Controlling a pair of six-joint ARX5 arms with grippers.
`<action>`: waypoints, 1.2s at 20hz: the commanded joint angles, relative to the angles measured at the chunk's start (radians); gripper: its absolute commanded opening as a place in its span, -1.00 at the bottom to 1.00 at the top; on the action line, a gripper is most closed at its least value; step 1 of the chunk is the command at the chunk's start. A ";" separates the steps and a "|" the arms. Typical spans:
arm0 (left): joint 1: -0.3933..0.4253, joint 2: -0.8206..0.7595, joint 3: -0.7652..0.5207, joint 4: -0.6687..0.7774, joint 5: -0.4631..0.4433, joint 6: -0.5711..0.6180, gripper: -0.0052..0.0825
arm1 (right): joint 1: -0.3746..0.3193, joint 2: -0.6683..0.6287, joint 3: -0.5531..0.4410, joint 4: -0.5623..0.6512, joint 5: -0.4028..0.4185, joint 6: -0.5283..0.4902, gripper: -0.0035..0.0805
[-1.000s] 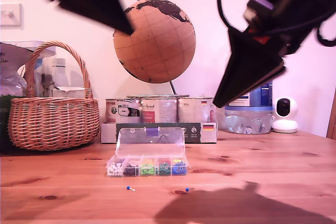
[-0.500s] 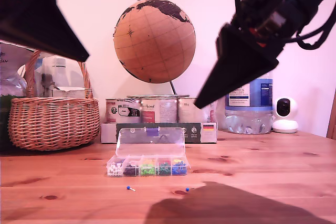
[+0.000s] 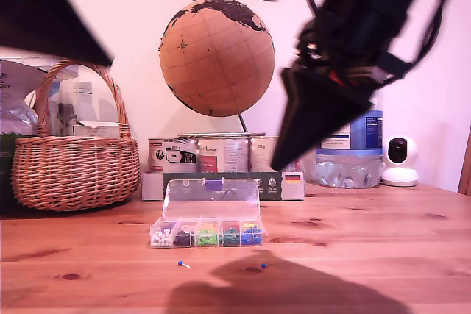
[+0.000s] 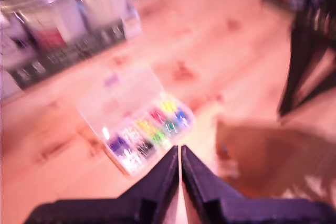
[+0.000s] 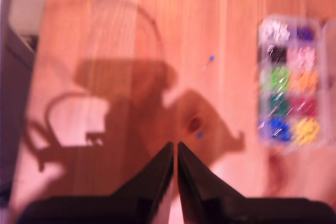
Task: Sort the loose pins on the table into their correct compartments
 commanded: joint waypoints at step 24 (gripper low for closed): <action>0.002 -0.002 -0.056 -0.101 0.044 0.016 -0.93 | 0.043 0.353 0.130 0.076 0.162 -0.215 -0.45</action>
